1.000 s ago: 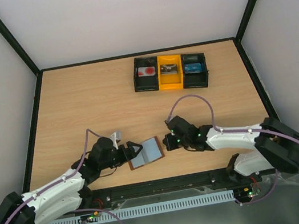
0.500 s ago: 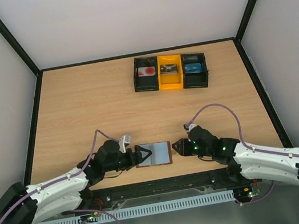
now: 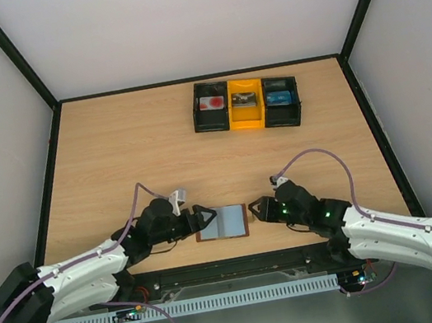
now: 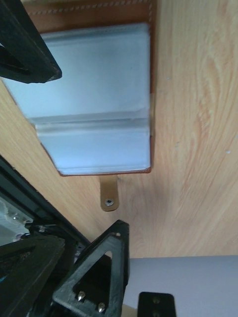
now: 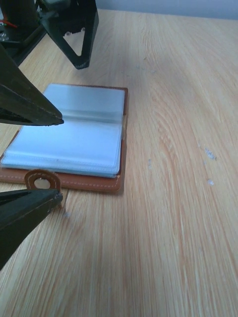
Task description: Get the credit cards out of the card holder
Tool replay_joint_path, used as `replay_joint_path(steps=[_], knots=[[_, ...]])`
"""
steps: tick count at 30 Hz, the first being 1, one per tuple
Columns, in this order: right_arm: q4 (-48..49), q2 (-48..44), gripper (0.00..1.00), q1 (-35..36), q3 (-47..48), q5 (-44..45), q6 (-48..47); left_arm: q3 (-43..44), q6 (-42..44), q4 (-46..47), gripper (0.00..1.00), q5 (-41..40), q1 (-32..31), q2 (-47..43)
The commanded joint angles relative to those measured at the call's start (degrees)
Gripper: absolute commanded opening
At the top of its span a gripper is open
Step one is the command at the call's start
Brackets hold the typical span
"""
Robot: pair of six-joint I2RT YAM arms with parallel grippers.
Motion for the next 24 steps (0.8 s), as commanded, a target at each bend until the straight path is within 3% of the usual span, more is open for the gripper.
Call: replay_joint_path(steps=[1, 12, 24], knots=[[4.7, 1.5, 0.35, 0.4, 2.8, -0.1, 1.1, -0.5, 1.8, -1.8, 0.84, -2.4, 2.1, -1.1], [13.0, 11.5, 0.31, 1.5, 4.2, -2.6, 0.9, -2.8, 2.8, 5.0, 0.85, 3.8, 5.4, 1.5], [19.9, 21.5, 0.28, 3.6, 1.6, -3.1, -1.2, -4.6, 1.0, 14.0, 0.83, 6.8, 5.3, 11.2]])
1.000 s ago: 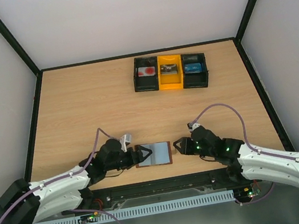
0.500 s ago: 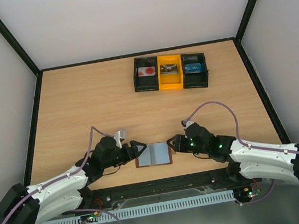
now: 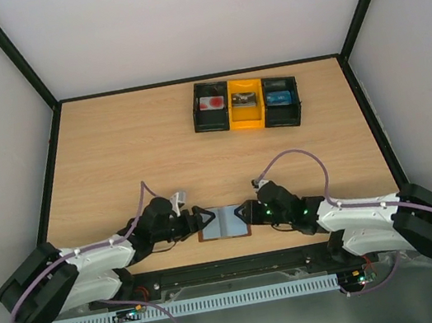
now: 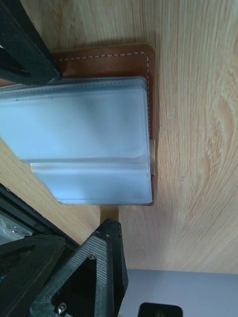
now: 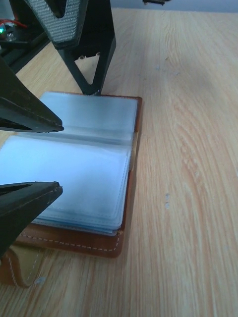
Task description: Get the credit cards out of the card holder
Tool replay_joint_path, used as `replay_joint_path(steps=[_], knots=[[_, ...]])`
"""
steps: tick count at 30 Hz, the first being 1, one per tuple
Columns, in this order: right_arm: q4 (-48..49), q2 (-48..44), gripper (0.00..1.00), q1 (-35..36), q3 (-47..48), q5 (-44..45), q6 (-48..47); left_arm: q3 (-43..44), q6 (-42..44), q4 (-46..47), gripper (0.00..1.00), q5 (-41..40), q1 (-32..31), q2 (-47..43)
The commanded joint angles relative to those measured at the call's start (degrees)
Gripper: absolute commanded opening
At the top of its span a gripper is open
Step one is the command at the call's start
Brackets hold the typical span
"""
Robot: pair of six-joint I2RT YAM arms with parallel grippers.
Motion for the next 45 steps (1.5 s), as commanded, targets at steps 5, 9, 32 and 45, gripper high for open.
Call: replay_joint_path(steps=[5, 9, 32, 45], knots=[[2.4, 5.7, 0.25, 1.3, -1.5, 1.4, -2.8, -1.3, 0.0, 4.9, 0.83, 0.9, -0.1, 2.8], [3.9, 6.7, 0.23, 1.4, -3.2, 2.3, -1.9, -1.1, -0.6, 6.9, 0.79, 2.1, -0.4, 3.5], [10.1, 5.1, 0.22, 1.9, -9.4, 3.0, 1.1, 0.9, -2.7, 7.2, 0.25, 1.4, -4.0, 1.8], [13.4, 6.2, 0.23, 2.5, -10.3, 2.0, 2.0, 2.3, -3.3, 11.4, 0.07, 1.4, -6.7, 5.1]])
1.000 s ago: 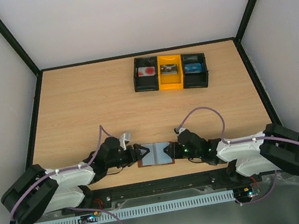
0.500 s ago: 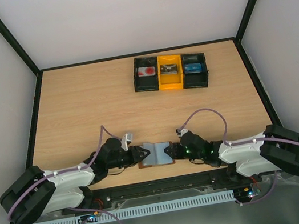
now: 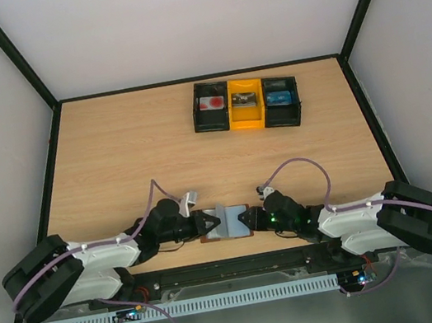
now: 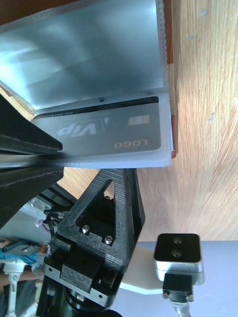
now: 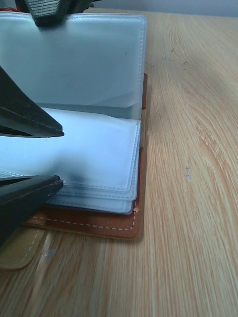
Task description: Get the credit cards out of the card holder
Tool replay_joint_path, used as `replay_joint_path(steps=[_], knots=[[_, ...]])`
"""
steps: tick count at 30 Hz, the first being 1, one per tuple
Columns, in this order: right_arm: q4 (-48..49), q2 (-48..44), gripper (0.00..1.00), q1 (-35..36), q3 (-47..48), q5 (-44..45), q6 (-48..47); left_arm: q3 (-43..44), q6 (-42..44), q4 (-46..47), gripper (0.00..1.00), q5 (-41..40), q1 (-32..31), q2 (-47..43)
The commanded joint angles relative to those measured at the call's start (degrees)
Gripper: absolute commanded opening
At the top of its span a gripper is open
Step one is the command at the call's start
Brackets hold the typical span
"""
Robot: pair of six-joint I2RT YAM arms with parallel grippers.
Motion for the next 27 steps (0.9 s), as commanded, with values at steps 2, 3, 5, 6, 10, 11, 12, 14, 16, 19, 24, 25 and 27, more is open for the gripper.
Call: replay_joint_path(steps=[2, 3, 5, 6, 10, 11, 12, 14, 16, 19, 24, 25, 27], knots=[[-2.6, 1.2, 0.24, 1.1, -1.6, 0.8, 0.7, 1.2, -0.2, 3.7, 0.05, -0.6, -1.5, 2.1], [-2.6, 1.3, 0.26, 1.1, -1.6, 0.8, 0.7, 1.3, -0.1, 3.6, 0.06, -0.8, -1.7, 2.3], [-2.6, 1.3, 0.29, 1.2, -1.5, 0.9, 0.6, 1.4, 0.2, 3.5, 0.07, -1.0, -1.8, 2.7], [-2.6, 1.3, 0.30, 1.2, -1.5, 0.9, 0.7, 1.5, 0.2, 3.5, 0.08, -1.1, -1.8, 2.9], [-2.4, 0.8, 0.33, 1.2, -1.3, 1.1, 0.7, 1.7, 0.6, 3.7, 0.15, -1.3, -1.9, 3.2], [-2.5, 0.7, 0.33, 1.2, -1.3, 1.2, 0.7, 1.7, 0.7, 3.6, 0.16, -1.4, -1.9, 3.4], [-2.4, 0.6, 0.33, 1.2, -1.3, 1.3, 0.7, 1.7, 0.9, 3.7, 0.16, -1.5, -2.0, 3.6], [-2.5, 0.6, 0.33, 1.2, -1.3, 1.4, 0.8, 1.7, 1.2, 3.4, 0.16, -1.6, -2.0, 4.1], [-2.5, 0.7, 0.33, 1.2, -1.4, 1.5, 0.8, 1.7, 1.4, 3.6, 0.14, -1.5, -2.0, 4.5], [-2.5, 0.8, 0.33, 1.2, -1.4, 1.6, 0.9, 1.3, 1.4, 5.8, 0.11, -1.1, -2.3, 4.8], [-2.1, 1.6, 0.33, 1.3, -1.5, 1.7, 1.1, 1.6, 2.5, 7.3, 0.19, -1.0, -3.0, 5.4], [-2.0, 1.9, 0.33, 1.4, -1.5, 1.6, 1.1, 1.7, 2.8, 7.3, 0.20, -0.9, -3.0, 5.6], [-1.9, 2.1, 0.33, 1.5, -1.5, 1.6, 1.1, 1.7, 3.0, 7.3, 0.22, -1.0, -3.1, 6.0]])
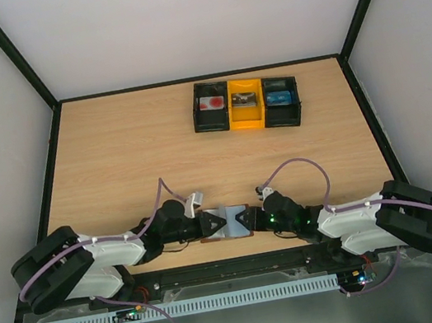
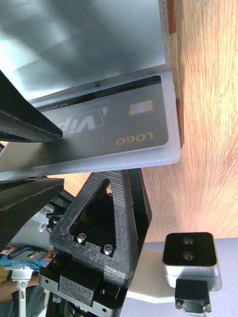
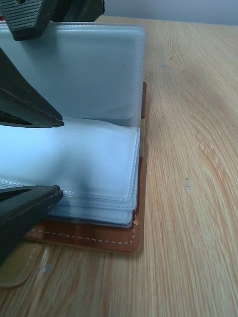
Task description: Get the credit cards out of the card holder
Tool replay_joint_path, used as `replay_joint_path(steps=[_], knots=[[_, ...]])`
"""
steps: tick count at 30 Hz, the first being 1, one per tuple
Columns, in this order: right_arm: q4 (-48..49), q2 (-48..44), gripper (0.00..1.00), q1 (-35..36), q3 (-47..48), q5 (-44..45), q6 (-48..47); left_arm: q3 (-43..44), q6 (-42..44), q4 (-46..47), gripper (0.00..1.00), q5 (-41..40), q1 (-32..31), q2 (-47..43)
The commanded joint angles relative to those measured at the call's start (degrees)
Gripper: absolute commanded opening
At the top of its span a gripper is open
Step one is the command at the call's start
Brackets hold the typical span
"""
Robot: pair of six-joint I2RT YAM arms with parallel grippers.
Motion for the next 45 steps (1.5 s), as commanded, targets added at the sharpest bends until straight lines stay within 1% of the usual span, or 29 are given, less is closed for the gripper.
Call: replay_joint_path(steps=[1, 7, 9, 12, 17, 18, 20, 24, 28, 35, 40, 45], knots=[[-3.3, 1.8, 0.33, 0.7, -1.4, 1.4, 0.3, 0.9, 1.9, 2.3, 0.23, 0.0, -0.5, 1.1], [-2.7, 2.3, 0.33, 1.2, -1.4, 1.4, 0.2, 0.7, 2.0, 2.9, 0.29, -0.2, -0.7, 0.9], [-2.6, 2.4, 0.33, 1.3, -1.4, 1.4, 0.3, 0.8, 1.9, 3.0, 0.28, -0.2, -0.8, 0.6], [-2.7, 2.4, 0.32, 1.4, -1.4, 1.3, 0.3, 0.8, 2.2, 2.2, 0.23, -0.2, -0.9, -0.1], [-2.8, 2.6, 0.32, 1.5, -1.6, 1.2, 0.2, 0.3, 2.4, 1.8, 0.24, -0.5, -0.9, -1.4], [-2.8, 2.6, 0.32, 1.6, -1.7, 1.3, 0.2, 0.3, 2.4, 1.4, 0.23, -0.7, -0.9, -1.8], [-2.9, 2.4, 0.32, 1.6, -1.8, 1.3, 0.2, 0.5, 3.1, -0.5, 0.18, -1.3, -0.9, -2.8], [-3.2, 1.8, 0.30, 1.6, -1.8, 1.4, 0.2, 0.5, 4.0, -3.2, 0.15, -2.7, -0.9, -4.9], [-3.1, 2.0, 0.30, 1.7, -1.6, 1.4, 0.1, 0.5, 4.3, -3.9, 0.08, -3.1, -0.9, -5.7], [-3.2, 1.6, 0.30, 1.7, -1.2, 1.2, 0.2, 0.9, 4.6, -4.0, 0.10, -3.2, -0.9, -2.9], [-3.8, -0.2, 0.31, 1.9, -1.2, 0.8, 0.4, 1.3, 5.1, -5.1, 0.10, -3.7, -0.9, -2.8], [-5.5, -4.8, 0.37, 2.0, -0.3, 0.5, 0.4, 1.6, 5.5, -6.2, 0.12, -4.2, -0.9, -3.0]])
